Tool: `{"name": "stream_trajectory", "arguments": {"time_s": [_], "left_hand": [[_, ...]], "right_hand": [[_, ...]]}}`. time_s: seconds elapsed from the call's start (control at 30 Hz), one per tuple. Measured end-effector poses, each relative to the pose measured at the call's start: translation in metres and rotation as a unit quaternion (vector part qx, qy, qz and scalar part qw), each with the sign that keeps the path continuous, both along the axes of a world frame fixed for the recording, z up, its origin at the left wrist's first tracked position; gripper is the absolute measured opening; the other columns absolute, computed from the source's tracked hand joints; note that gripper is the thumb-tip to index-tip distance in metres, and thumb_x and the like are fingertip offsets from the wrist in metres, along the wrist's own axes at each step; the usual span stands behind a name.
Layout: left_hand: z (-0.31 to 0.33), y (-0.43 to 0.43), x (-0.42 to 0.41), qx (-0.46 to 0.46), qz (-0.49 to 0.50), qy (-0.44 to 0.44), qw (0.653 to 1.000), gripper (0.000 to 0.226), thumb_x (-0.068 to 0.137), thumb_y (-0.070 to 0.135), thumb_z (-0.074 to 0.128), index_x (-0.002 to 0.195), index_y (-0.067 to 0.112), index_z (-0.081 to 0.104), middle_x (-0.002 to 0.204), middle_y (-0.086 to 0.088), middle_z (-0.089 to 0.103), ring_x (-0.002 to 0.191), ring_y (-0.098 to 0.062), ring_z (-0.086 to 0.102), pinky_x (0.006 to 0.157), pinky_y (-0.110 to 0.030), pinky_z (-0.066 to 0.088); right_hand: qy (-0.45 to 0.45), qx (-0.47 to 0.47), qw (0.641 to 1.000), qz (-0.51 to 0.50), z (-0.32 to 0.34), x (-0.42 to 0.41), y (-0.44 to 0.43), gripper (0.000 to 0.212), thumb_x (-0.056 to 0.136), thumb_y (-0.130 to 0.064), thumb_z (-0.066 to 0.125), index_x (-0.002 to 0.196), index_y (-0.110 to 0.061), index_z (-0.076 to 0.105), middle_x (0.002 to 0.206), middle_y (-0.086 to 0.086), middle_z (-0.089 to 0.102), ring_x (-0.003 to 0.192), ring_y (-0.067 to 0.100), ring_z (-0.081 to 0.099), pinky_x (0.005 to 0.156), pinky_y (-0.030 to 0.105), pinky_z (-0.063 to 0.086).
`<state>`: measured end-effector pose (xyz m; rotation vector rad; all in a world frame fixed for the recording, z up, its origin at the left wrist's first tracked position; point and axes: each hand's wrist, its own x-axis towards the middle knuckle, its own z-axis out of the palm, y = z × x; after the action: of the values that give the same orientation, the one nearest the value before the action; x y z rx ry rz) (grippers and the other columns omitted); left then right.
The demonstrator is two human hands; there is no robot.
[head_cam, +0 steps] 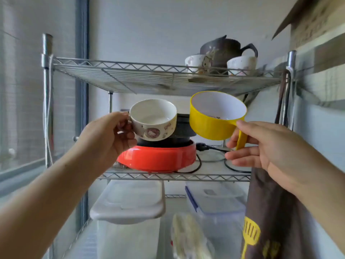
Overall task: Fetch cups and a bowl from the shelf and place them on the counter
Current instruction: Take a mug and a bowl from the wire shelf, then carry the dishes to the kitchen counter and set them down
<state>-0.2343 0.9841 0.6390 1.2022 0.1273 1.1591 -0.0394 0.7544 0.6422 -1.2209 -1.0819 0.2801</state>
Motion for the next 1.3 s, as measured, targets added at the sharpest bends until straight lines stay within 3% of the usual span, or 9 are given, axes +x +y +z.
{"name": "stream_trajectory", "arguments": {"time_s": [0.13, 0.33, 0.5, 0.73, 0.93, 1.1, 1.3], "left_hand": [[-0.068, -0.019, 0.031, 0.004, -0.047, 0.037, 0.998, 0.046, 0.094, 0.010, 0.047, 0.048, 0.016, 0.050, 0.051, -0.002, 0.049, 0.041, -0.015, 0.048, 0.040, -0.021, 0.045], [-0.173, -0.044, 0.071, -0.014, -0.094, 0.124, 0.988, 0.044, 0.093, 0.013, 0.047, 0.050, 0.019, 0.055, 0.053, -0.001, 0.050, 0.044, -0.015, 0.049, 0.042, -0.023, 0.047], [-0.254, -0.068, 0.099, -0.046, -0.136, 0.200, 0.969, 0.046, 0.090, 0.014, 0.048, 0.048, 0.018, 0.064, 0.050, 0.003, 0.055, 0.045, -0.014, 0.051, 0.042, -0.024, 0.045], [-0.361, -0.114, 0.116, -0.049, -0.208, 0.309, 0.927, 0.036, 0.089, 0.013, 0.046, 0.057, 0.019, 0.062, 0.052, -0.001, 0.052, 0.045, -0.020, 0.050, 0.045, -0.028, 0.044], [-0.417, -0.171, 0.125, -0.062, -0.307, 0.372, 0.874, 0.030, 0.086, 0.018, 0.048, 0.062, 0.019, 0.066, 0.058, 0.000, 0.055, 0.050, -0.018, 0.055, 0.047, -0.030, 0.053], [-0.447, -0.232, 0.148, -0.054, -0.416, 0.409, 0.810, 0.028, 0.088, 0.020, 0.048, 0.065, 0.015, 0.062, 0.061, -0.002, 0.057, 0.058, -0.017, 0.062, 0.058, -0.034, 0.060], [-0.474, -0.323, 0.180, -0.049, -0.499, 0.446, 0.741, 0.023, 0.088, 0.016, 0.051, 0.071, 0.012, 0.066, 0.065, -0.009, 0.064, 0.066, -0.021, 0.068, 0.067, -0.036, 0.061]], "right_hand": [[0.038, -0.049, 0.997, -0.039, -0.074, 0.012, -0.038, 0.029, 0.073, -0.040, 0.062, 0.064, -0.013, 0.069, 0.067, 0.009, 0.070, 0.056, 0.026, 0.071, 0.046, 0.026, 0.058], [0.121, -0.116, 0.978, -0.124, -0.186, 0.024, -0.081, 0.033, 0.093, -0.026, 0.054, 0.066, -0.010, 0.065, 0.064, 0.007, 0.069, 0.057, 0.026, 0.072, 0.050, 0.027, 0.058], [0.183, -0.161, 0.950, -0.193, -0.262, 0.020, -0.117, 0.033, 0.094, -0.020, 0.053, 0.064, -0.012, 0.065, 0.060, 0.005, 0.068, 0.053, 0.024, 0.069, 0.049, 0.026, 0.056], [0.267, -0.217, 0.900, -0.267, -0.355, -0.010, -0.176, 0.032, 0.091, -0.011, 0.055, 0.062, -0.010, 0.066, 0.064, 0.006, 0.069, 0.056, 0.026, 0.071, 0.051, 0.028, 0.057], [0.350, -0.242, 0.840, -0.338, -0.404, -0.037, -0.233, 0.027, 0.089, -0.004, 0.054, 0.065, 0.002, 0.064, 0.065, 0.012, 0.069, 0.057, 0.027, 0.070, 0.053, 0.028, 0.056], [0.420, -0.218, 0.767, -0.433, -0.434, -0.062, -0.304, 0.032, 0.091, -0.009, 0.053, 0.062, -0.006, 0.067, 0.072, 0.013, 0.072, 0.061, 0.032, 0.072, 0.057, 0.034, 0.059], [0.484, -0.175, 0.663, -0.543, -0.463, -0.090, -0.385, 0.040, 0.095, -0.010, 0.052, 0.059, -0.015, 0.071, 0.071, 0.016, 0.073, 0.058, 0.030, 0.073, 0.050, 0.029, 0.059]]}}
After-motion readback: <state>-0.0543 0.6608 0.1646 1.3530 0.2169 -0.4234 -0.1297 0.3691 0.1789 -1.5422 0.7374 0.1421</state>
